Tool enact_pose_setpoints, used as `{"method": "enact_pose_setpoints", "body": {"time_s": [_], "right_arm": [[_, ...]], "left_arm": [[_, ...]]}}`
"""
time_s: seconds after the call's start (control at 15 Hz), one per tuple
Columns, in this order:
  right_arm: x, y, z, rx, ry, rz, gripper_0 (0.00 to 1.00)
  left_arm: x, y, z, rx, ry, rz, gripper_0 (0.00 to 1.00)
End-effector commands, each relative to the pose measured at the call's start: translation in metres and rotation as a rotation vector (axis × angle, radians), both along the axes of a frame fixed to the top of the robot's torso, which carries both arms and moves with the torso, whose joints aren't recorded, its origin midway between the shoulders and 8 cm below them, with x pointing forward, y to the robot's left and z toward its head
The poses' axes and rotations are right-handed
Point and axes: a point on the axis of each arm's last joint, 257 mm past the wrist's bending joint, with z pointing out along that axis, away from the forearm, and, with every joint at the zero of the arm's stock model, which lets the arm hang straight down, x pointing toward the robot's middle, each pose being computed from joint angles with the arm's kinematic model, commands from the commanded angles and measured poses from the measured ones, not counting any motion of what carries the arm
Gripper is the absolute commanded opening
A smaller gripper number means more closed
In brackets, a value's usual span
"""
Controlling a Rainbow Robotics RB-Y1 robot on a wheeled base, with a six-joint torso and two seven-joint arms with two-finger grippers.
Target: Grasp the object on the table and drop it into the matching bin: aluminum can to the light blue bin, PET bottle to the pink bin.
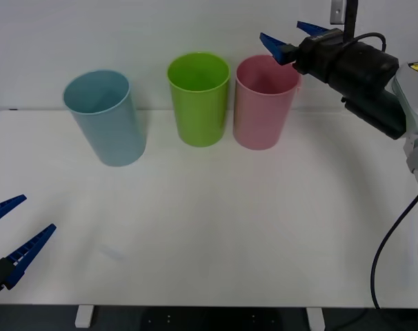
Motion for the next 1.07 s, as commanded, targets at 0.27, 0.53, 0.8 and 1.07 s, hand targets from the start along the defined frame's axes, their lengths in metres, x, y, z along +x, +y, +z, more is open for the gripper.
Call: {"method": "enact_pose_setpoints", "body": {"time_s": [0.27, 0.53, 0.8, 1.07], "right_arm": [[-0.056, -0.020, -0.013, -0.011, -0.045, 0.038, 1.00], [-0.092, -0.035, -0.022, -0.007, -0.061, 0.041, 1.00], [-0.130, -0.047, -0.041, -0.019, -0.052, 0.055, 1.00], [-0.177, -0.058, -0.065, -0.045, -0.022, 0.121, 1.00]], "left_arm": [[0.000, 0.000, 0.000, 0.000, 0.000, 0.000, 1.00], [0.000, 0.000, 0.000, 0.000, 0.000, 0.000, 1.00], [0.000, 0.000, 0.000, 0.000, 0.000, 0.000, 1.00], [0.000, 0.000, 0.000, 0.000, 0.000, 0.000, 1.00]]}}
